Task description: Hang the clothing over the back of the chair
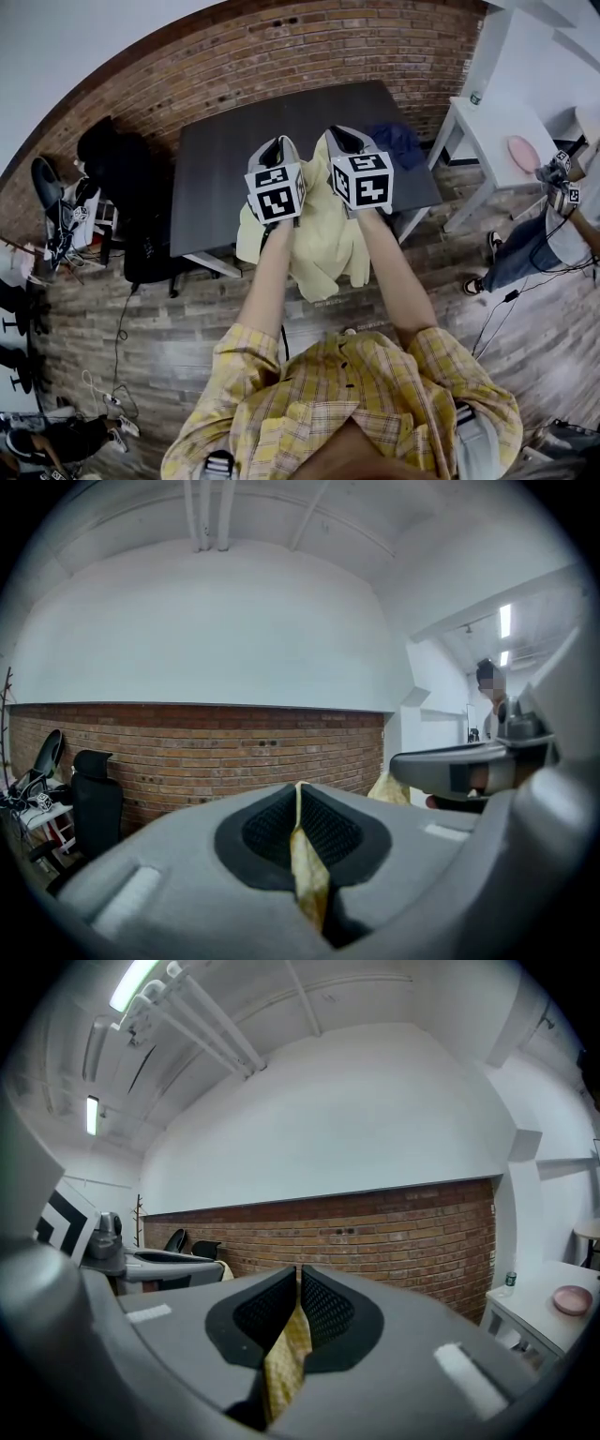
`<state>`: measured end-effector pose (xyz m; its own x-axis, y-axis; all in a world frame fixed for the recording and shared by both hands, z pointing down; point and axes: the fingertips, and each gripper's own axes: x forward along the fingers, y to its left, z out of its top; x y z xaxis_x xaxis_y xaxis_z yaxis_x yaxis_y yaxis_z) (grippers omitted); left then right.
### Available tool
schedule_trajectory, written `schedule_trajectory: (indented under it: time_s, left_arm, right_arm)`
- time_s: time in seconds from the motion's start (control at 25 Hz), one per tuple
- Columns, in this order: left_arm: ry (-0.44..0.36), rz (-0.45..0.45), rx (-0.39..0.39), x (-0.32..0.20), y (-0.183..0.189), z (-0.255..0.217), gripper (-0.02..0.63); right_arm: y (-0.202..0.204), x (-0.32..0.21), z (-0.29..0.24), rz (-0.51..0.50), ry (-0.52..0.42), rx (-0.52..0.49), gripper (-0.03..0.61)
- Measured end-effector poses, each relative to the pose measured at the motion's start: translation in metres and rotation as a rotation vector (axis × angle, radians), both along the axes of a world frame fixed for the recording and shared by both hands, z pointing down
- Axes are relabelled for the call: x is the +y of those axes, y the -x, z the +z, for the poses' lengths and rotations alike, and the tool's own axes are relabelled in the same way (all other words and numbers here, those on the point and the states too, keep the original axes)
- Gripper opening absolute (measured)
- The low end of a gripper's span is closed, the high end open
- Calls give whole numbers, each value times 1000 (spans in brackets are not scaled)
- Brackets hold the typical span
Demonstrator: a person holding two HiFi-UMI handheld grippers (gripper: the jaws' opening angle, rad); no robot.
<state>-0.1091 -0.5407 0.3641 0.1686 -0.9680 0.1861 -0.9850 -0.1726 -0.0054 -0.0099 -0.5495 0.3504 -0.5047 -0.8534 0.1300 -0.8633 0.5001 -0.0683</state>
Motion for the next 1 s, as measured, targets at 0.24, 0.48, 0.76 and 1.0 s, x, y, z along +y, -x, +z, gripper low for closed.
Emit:
schedule_trajectory:
  time_s: [0.24,0.48,0.76,1.0]
  left_arm:
    - [28,12,-18,2,-6,16,11]
    - [64,15,-24,2,-6,28,12]
    - [92,13,-21,-2,-2,41,12]
    - [69,31,-7,0,-6,36,74]
  right_arm:
    - [3,2,17,-8,36,15,11]
    - [8,1,34,-4,76,55,15]
    - [14,-3,49,-3,113,76,31]
    - [17,0,46,-30,96,67,95]
